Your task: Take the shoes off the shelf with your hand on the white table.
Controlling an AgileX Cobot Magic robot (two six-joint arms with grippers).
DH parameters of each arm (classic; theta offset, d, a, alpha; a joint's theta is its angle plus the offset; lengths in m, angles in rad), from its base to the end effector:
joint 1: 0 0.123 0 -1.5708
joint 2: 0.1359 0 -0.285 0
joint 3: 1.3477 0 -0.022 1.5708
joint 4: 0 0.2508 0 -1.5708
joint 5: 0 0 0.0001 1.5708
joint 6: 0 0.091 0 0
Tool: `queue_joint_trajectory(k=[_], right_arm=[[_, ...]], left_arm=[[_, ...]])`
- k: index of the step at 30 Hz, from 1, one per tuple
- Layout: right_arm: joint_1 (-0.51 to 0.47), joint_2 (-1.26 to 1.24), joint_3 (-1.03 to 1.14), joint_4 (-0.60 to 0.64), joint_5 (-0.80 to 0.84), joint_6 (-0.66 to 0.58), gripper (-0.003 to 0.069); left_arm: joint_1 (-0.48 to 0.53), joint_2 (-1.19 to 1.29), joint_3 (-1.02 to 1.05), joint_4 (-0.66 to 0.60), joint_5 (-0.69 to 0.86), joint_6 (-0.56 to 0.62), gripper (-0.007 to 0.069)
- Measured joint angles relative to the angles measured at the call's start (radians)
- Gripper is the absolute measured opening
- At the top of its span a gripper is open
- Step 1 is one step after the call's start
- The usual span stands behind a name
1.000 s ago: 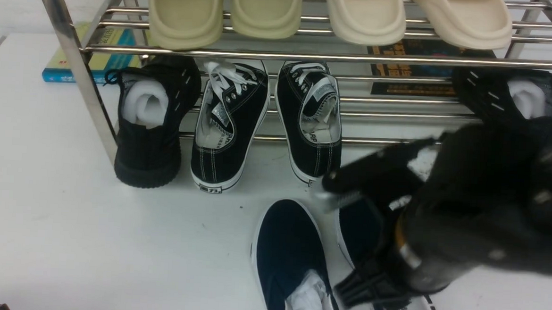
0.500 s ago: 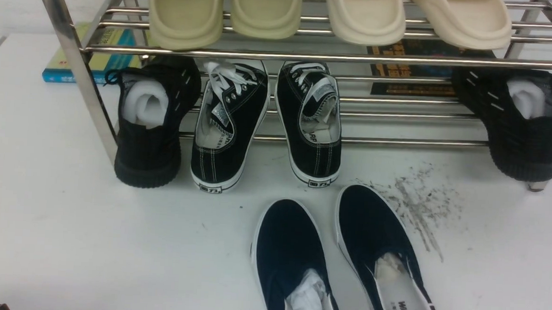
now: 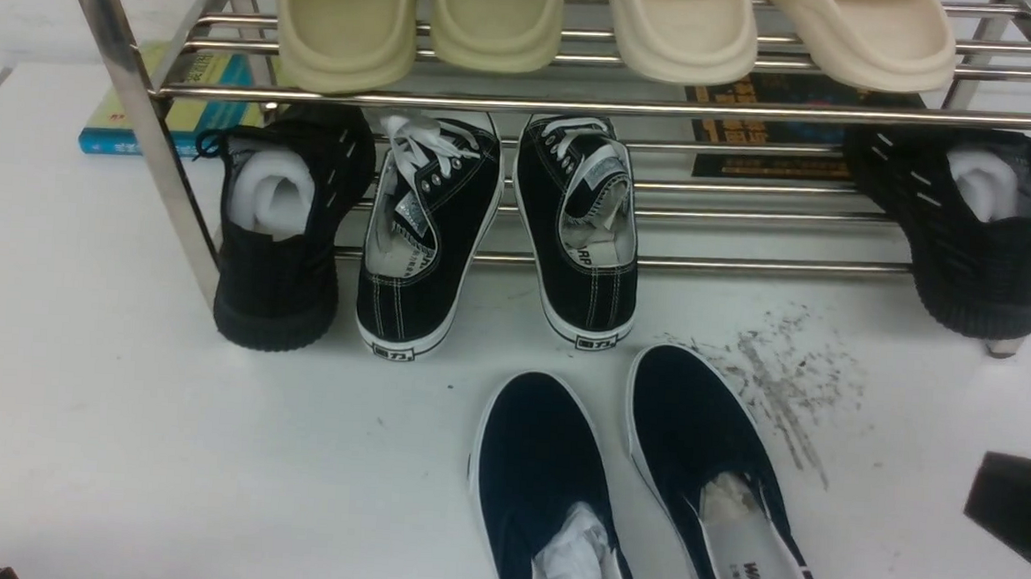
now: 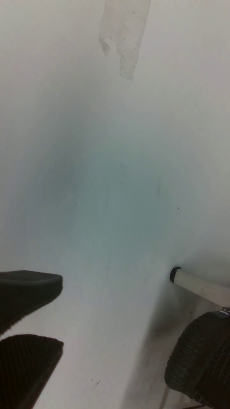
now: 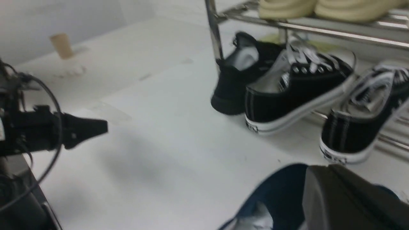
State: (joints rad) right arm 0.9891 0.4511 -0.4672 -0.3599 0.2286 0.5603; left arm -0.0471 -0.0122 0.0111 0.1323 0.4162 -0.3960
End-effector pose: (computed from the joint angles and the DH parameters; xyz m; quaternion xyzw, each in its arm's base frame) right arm 0.0611 0.0796 0.3184 -0.2585 0.6989 0.3511 0.5670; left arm 0.0513 0.0025 0.1731 -0.1077 0.8048 -0.0721 0.5792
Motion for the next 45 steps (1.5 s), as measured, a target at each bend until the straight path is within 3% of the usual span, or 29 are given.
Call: queue_joint_trajectory(k=[19, 23, 26, 28, 32, 33, 34, 37, 38, 45], right_arm=[[0.0, -0.001, 0.002, -0.01, -0.03, 0.002, -0.0001], [0.0, -0.003, 0.004, 0.088, -0.025, -0.058, 0.0002], [-0.023, -0.037, 0.034, 0.282, -0.006, -0.274, 0.0003], [-0.063, -0.058, 0.066, 0.367, -0.017, -0.38, 0.0005], [-0.247, -0.143, 0.195, 0.469, -0.06, -0.552, 0.001], [-0.257, -0.148, 0.195, 0.469, -0.059, -0.56, 0.001], [-0.355, -0.196, 0.257, 0.465, -0.059, -0.573, 0.0011], [-0.479, -0.256, 0.328, 0.45, -0.05, -0.566, 0.0013], [-0.567, -0.299, 0.371, 0.431, -0.042, -0.544, 0.0013], [-0.865, -0.439, 0.482, 0.385, 0.058, -0.484, 0.0018]], left_arm=[[0.0, 0.0, 0.0, 0.0, 0.0, 0.0, 0.0242], [0.0, 0.0, 0.0, 0.0, 0.0, 0.0, 0.0242], [0.0, 0.0, 0.0, 0.0, 0.0, 0.0, 0.0242], [0.0, 0.0, 0.0, 0.0, 0.0, 0.0, 0.0242], [0.0, 0.0, 0.0, 0.0, 0.0, 0.0, 0.0242], [0.0, 0.0, 0.0, 0.0, 0.0, 0.0, 0.0242], [0.0, 0.0, 0.0, 0.0, 0.0, 0.0, 0.0242], [0.0, 0.0, 0.0, 0.0, 0.0, 0.0, 0.0242], [0.0, 0.0, 0.0, 0.0, 0.0, 0.0, 0.0242], [0.0, 0.0, 0.0, 0.0, 0.0, 0.0, 0.0242]])
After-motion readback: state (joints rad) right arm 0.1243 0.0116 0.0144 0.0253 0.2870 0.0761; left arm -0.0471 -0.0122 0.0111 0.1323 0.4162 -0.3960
